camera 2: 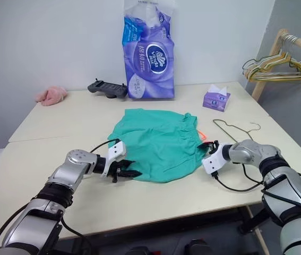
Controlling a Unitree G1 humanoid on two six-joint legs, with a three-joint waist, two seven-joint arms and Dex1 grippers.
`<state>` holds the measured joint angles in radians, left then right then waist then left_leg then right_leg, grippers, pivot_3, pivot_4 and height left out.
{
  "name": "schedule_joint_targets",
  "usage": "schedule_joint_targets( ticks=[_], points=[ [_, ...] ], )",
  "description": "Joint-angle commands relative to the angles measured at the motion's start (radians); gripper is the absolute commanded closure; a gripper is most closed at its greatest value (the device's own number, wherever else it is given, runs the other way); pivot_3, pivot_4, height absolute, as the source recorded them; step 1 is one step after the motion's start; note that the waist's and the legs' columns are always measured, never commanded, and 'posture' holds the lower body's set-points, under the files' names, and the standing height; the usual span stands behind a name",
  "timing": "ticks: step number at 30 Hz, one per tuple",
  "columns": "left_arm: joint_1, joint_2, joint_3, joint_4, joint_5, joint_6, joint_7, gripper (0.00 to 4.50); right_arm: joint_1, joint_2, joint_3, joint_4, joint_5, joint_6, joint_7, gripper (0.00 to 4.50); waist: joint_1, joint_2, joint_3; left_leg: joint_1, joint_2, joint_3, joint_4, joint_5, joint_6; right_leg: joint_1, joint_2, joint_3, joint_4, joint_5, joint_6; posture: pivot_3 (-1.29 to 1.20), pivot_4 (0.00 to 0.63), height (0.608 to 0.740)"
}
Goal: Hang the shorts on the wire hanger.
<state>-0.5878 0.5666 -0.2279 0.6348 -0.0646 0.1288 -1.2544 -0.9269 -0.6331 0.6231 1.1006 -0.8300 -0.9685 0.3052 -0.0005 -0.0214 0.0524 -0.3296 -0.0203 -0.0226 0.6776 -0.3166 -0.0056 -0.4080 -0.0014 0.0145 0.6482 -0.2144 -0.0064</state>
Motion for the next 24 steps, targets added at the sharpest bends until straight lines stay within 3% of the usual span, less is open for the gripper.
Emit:
schedule_joint_targets(
  ticks=[1, 3, 5, 11, 14, 17, 20, 24],
  points=[
    [-0.035, 0.016, 0.030, -0.003, 0.000, -0.022, 0.007, 4.10, -0.049, -0.010, 0.001, -0.001, -0.005, -0.005, -0.032, 3.16, 0.000, 0.000, 0.000, 0.000, 0.000, 0.000, 0.000, 0.000, 0.000, 0.000, 0.000, 0.000, 0.000, 0.000, 0.000, 0.10, 0.001, 0.740],
    [-0.036, 0.017, 0.030, -0.004, -0.001, -0.023, 0.005, 4.50, -0.054, -0.010, -0.004, 0.004, -0.005, -0.003, -0.038, 3.83, 0.000, 0.000, 0.000, 0.000, 0.000, 0.000, 0.000, 0.000, 0.000, 0.000, 0.000, 0.000, 0.000, 0.000, 0.000, 0.10, 0.001, 0.740],
    [-0.038, 0.019, 0.030, -0.006, -0.002, -0.024, 0.004, 4.50, -0.059, -0.014, -0.011, 0.008, 0.000, -0.003, -0.038, 4.48, 0.000, 0.000, 0.000, 0.000, 0.000, 0.000, 0.000, 0.000, 0.000, 0.000, 0.000, 0.000, 0.000, 0.000, 0.000, 0.10, 0.000, 0.740],
    [-0.031, 0.015, 0.043, -0.033, -0.008, -0.039, 0.035, 4.50, -0.044, -0.031, -0.056, -0.006, 0.069, -0.004, 0.000, 4.48, 0.000, 0.000, 0.000, 0.000, 0.000, 0.000, 0.000, 0.000, 0.000, 0.000, 0.000, 0.000, 0.000, 0.000, 0.000, 0.09, 0.001, 0.740],
    [0.024, 0.033, 0.063, -0.151, -0.064, 0.034, -0.002, 4.50, -0.005, -0.038, -0.102, -0.050, 0.180, -0.010, 0.100, 4.48, -0.001, 0.000, 0.000, 0.000, 0.000, 0.000, 0.000, 0.000, 0.000, 0.000, 0.000, 0.000, 0.000, 0.000, 0.000, 0.09, 0.007, 0.740],
    [0.138, 0.150, 0.067, -0.384, -0.152, 0.198, -0.141, 4.50, 0.101, -0.080, -0.153, -0.208, 0.434, 0.038, 0.374, 4.48, -0.003, 0.000, 0.000, 0.000, 0.001, 0.000, -0.001, -0.001, 0.001, 0.000, 0.000, 0.001, 0.000, 0.000, 0.001, 0.10, 0.012, 0.740],
    [0.246, 0.361, 0.077, -0.638, -0.306, 0.434, -0.316, 4.50, 0.284, -0.217, -0.150, -0.552, 0.768, 0.238, 0.750, 4.48, -0.002, 0.000, 0.004, -0.001, 0.002, 0.000, -0.001, -0.003, 0.005, -0.001, 0.000, 0.000, 0.000, -0.002, 0.003, 0.11, 0.010, 0.740],
    [0.278, 0.570, 0.075, -0.772, -0.513, 0.569, -0.360, 4.50, 0.424, -0.362, -0.182, -0.852, 0.947, 0.486, 0.977, 4.48, 0.009, 0.007, 0.009, -0.001, 0.002, -0.001, 0.000, -0.005, 0.008, -0.001, -0.001, -0.002, 0.000, -0.006, 0.008, 0.12, 0.004, 0.740]
  ],
)
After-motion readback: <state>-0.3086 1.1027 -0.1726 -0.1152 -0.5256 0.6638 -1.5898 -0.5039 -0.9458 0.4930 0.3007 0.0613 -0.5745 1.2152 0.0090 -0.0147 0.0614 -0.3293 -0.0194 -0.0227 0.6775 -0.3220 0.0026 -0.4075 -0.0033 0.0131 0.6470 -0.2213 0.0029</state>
